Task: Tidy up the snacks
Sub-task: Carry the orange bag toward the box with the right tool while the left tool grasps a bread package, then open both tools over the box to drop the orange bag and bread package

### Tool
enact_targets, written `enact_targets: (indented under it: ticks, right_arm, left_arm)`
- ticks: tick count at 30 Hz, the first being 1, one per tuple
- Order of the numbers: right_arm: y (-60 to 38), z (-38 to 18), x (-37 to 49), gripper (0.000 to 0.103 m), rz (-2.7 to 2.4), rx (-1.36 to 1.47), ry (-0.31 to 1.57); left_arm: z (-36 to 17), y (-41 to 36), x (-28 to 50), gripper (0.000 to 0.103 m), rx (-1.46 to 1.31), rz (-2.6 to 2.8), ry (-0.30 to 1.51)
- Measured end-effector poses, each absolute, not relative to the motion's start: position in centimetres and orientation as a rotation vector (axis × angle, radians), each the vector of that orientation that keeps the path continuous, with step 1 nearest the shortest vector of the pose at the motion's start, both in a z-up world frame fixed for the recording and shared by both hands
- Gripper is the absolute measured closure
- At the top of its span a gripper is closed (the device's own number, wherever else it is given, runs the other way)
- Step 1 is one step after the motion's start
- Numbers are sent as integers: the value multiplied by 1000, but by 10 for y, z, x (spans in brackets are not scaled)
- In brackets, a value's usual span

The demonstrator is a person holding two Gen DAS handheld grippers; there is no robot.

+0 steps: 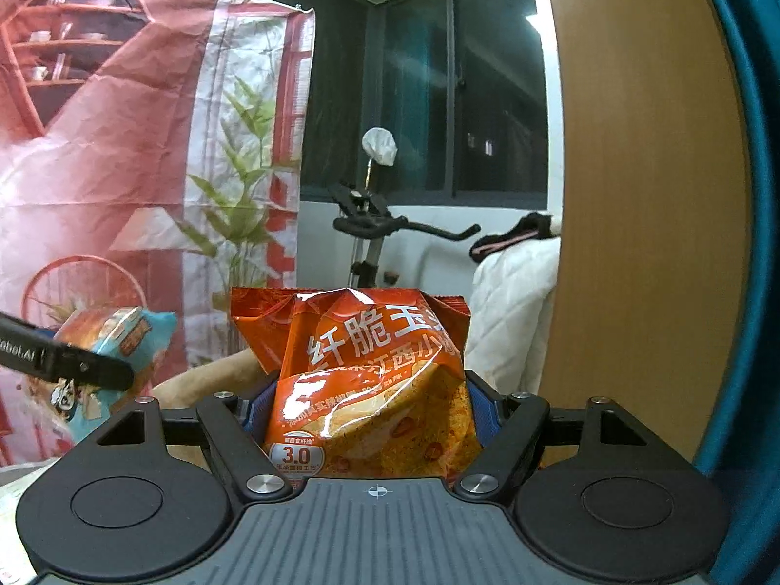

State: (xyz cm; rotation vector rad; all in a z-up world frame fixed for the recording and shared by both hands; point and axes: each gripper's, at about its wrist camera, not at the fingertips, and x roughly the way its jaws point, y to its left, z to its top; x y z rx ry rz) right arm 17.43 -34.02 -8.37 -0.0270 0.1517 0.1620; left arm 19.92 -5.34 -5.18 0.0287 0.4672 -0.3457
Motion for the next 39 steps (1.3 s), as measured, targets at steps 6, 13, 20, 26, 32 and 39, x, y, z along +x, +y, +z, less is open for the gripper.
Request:
enact_targets:
  ticks: [6, 13, 20, 26, 32, 39]
  right_arm:
    - [-341, -94, 236, 31, 170, -15, 195]
    - [-338, -123, 278, 31, 205, 3, 261]
    - [-340, -135, 286, 10, 183, 37, 299]
    - [-347, -129, 260, 11, 201, 79, 301]
    - [-348, -122, 219, 11, 220, 113, 304]
    - [-347, -130, 163, 11, 233, 161, 313]
  left_arm:
    - [-49, -85, 262, 25, 54, -347, 468]
    - [-69, -105, 303, 25, 50, -349, 528]
    - [-80, -104, 309, 19, 57, -346, 549]
    - [-66, -85, 290, 19, 51, -337, 523]
    - [-56, -55, 243, 19, 55, -321, 493]
    - [-53, -25, 192, 19, 50, -314, 458]
